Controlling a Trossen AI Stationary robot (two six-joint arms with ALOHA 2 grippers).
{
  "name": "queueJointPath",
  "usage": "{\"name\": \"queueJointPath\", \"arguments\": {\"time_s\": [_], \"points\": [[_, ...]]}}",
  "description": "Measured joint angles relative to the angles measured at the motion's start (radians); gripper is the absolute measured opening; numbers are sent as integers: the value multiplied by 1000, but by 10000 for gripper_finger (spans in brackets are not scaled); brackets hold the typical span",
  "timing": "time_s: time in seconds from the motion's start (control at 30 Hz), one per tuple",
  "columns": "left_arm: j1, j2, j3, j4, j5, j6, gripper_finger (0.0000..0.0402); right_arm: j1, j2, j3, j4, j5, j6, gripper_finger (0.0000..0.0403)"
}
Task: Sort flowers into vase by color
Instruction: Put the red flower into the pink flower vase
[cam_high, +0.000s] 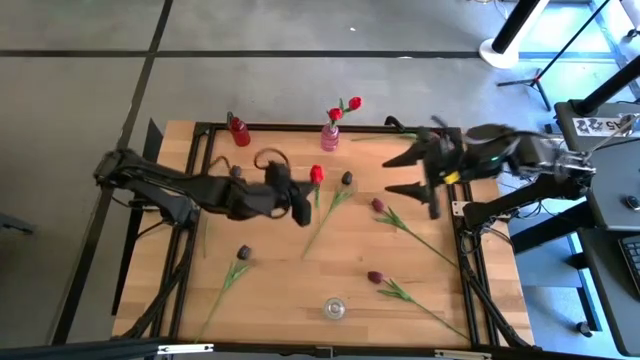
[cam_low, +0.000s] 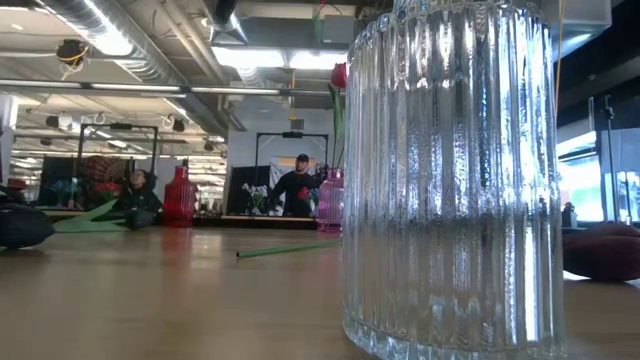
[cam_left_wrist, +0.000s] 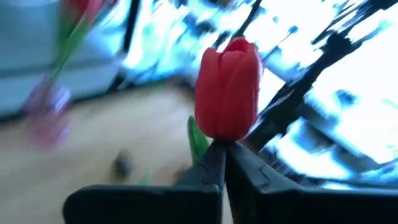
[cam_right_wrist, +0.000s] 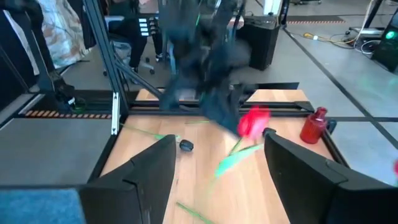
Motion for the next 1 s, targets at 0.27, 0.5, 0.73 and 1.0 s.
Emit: {"name": "queueJointPath", "arguments": {"time_s": [0.27,0.5,0.73,1.0], "points": [[29,-2,0,460,187,407,0,-1,31,-163,260,-15,122,246],[57,1,0,491,282,486,0,-1,111,-161,367,23,111,246],[57,1,-1,521,316,492,0,-2,193,-162,507,95,110,207],[54,-6,-1,504,316,479,0,-1,251,-162,614,90,110,83]]}}
